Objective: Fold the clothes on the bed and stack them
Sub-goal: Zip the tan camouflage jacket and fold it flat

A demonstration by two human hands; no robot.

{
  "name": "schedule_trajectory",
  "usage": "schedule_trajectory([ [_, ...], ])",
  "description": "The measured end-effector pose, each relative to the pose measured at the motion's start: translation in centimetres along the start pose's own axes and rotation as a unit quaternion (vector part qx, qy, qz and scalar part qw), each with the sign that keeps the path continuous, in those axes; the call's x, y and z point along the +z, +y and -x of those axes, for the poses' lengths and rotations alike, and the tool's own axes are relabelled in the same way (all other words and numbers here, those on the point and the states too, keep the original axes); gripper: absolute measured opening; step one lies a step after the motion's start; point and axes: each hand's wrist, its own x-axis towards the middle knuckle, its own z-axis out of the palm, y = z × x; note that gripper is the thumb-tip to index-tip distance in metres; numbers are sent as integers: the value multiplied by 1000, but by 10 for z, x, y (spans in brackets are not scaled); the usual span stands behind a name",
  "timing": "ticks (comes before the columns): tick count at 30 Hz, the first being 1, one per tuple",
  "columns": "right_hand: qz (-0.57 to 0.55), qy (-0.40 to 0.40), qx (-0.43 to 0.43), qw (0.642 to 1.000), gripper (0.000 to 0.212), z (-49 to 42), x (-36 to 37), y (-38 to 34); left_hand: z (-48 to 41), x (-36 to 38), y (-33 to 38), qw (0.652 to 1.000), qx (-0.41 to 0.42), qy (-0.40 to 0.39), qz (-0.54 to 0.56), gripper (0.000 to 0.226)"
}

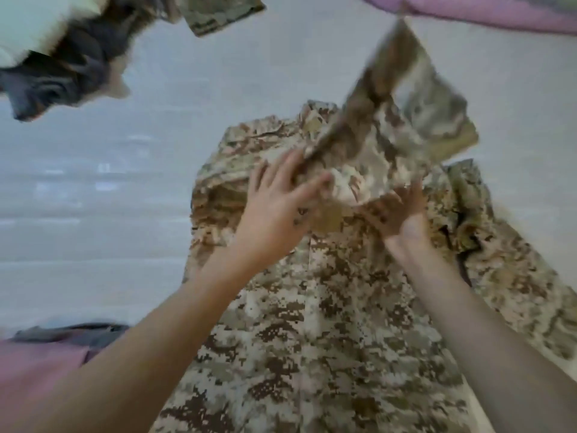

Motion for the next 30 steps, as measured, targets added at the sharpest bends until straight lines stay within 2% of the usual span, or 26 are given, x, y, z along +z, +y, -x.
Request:
schedule_trajectory([
  [1,-39,13,9,999,51,3,-23,-12,13,13,20,991,24,-126,-28,57],
  [2,-61,9,27,998,57,5,-39,-19,27,21,34,974,1,-223,-32,58],
  [3,-50,19,43,998,63,6,-50,-24,38,25,28,965,-44,-257,-40,58],
  [4,-38,25,64,997,68,6,-55,-26,49,24,19,965,-82,-245,-33,57],
  [6,-31,44,82,995,77,2,-59,-30,61,16,-7,974,-156,-163,-17,58],
  [8,-24,50,61,997,85,0,-56,-39,66,6,-23,974,-203,-94,-29,63],
  [11,38,89,26,995,93,-9,-44,-62,55,-2,-39,972,-174,-134,-88,67],
  [13,171,126,36,976,78,-13,-36,-75,37,3,-38,971,-122,-176,-108,69],
  [15,325,135,-11,936,31,-21,-30,-85,18,14,-28,969,-94,-194,-120,60],
  [16,342,110,-47,932,13,-22,-23,-95,9,18,-24,973,-93,-179,-112,47],
  [18,264,-10,-102,959,29,-20,-10,-123,-1,13,-24,983,-143,-92,-64,25],
  [20,157,-127,-106,974,30,-16,-6,-153,1,-2,-35,980,-192,48,-33,19],
  [21,144,-151,-92,974,27,-18,-8,-161,7,-10,-40,976,-191,90,-48,19],
  [22,160,-138,-76,974,28,-22,-16,-164,12,-14,-42,978,-172,98,-65,19],
  [25,311,18,-17,950,25,-32,-41,-142,34,-10,-41,992,-87,-11,-94,18],
  [27,309,91,40,946,16,-34,-54,-123,50,3,-38,989,-63,-99,-93,28],
  [28,337,102,49,935,20,-33,-58,-114,57,9,-38,984,-67,-130,-98,38],
  [29,400,99,47,910,34,-33,-59,-105,61,14,-39,981,-76,-146,-104,48],
  [30,481,94,41,870,50,-34,-59,-96,64,17,-41,980,-86,-146,-108,55],
])
